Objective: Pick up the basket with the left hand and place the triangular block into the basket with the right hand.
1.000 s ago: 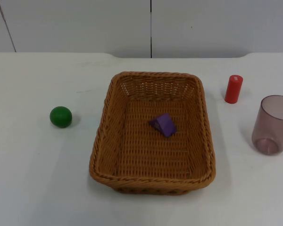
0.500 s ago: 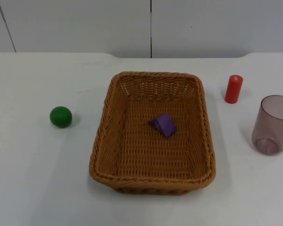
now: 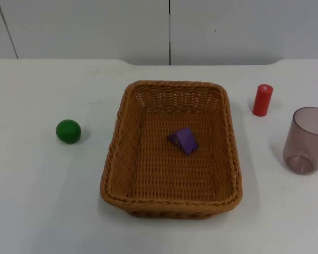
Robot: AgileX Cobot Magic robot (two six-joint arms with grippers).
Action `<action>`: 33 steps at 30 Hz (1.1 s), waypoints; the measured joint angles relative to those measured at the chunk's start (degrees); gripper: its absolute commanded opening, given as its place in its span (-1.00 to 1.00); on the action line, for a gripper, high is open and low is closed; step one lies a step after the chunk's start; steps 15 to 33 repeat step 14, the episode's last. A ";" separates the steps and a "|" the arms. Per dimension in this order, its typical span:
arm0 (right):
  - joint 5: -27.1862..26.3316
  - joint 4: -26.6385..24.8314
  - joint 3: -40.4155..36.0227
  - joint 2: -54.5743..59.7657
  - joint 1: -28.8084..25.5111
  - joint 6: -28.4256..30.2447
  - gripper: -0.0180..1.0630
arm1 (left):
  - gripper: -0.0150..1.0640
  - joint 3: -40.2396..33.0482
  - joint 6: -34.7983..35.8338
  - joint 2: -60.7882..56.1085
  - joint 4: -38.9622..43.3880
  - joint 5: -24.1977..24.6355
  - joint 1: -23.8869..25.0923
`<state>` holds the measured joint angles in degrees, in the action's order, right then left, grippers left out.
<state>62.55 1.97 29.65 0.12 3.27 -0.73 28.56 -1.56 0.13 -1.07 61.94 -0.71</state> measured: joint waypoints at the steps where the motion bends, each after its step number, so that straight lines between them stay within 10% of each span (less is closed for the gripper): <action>1: 0.00 0.00 0.00 0.00 0.00 0.00 0.84 | 0.97 0.00 0.00 0.00 0.00 0.00 0.00; 33: 0.00 0.00 0.00 0.00 0.00 0.00 0.84 | 0.97 0.00 0.26 0.00 0.00 0.00 0.00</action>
